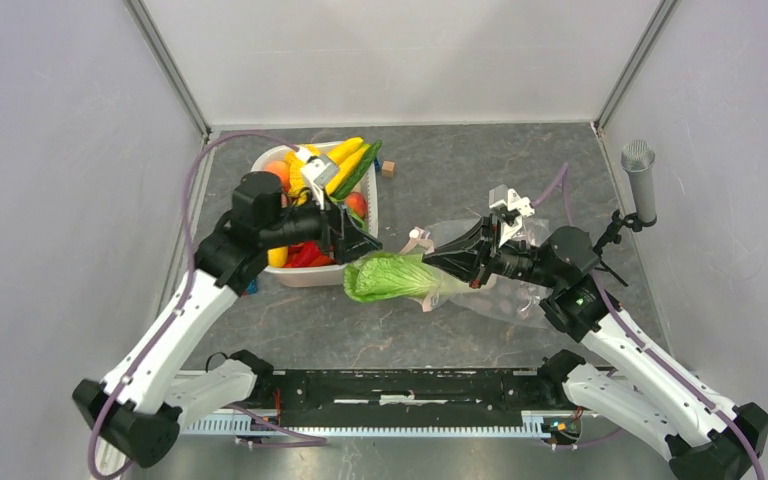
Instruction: Place the food in the zip-top bag and seal the zipper
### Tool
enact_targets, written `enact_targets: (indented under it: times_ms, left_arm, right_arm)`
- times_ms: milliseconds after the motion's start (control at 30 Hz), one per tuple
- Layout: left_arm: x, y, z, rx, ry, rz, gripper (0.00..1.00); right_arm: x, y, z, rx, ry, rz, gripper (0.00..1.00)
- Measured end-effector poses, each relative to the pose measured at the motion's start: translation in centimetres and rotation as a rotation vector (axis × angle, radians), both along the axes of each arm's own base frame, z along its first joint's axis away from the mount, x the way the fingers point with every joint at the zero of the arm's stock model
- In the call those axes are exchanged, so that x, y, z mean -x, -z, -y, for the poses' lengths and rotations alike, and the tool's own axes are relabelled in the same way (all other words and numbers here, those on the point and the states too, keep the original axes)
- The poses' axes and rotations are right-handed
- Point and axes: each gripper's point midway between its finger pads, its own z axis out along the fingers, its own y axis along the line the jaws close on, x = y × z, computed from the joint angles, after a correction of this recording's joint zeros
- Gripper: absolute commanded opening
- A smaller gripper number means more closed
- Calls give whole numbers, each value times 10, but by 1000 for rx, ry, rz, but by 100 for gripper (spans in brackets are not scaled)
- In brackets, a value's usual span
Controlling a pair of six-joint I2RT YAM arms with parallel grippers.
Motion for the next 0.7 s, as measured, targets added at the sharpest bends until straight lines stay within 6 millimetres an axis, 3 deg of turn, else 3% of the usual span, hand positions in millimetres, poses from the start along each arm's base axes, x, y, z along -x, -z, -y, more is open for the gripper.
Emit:
enact_targets:
  times_ms: [100, 233, 433, 700]
  left_arm:
    - [8, 22, 16, 13, 124, -74, 89]
    - [18, 50, 19, 6, 187, -155, 92]
    - [9, 44, 26, 53, 189, -86, 94]
    - [5, 50, 34, 98, 210, -94, 98]
  right_arm:
    - [-3, 4, 1, 12, 17, -6, 0]
    - [-3, 3, 1, 11, 22, -3, 0]
    - [2, -8, 0, -26, -8, 5, 0]
    - [5, -10, 0, -36, -22, 9, 0]
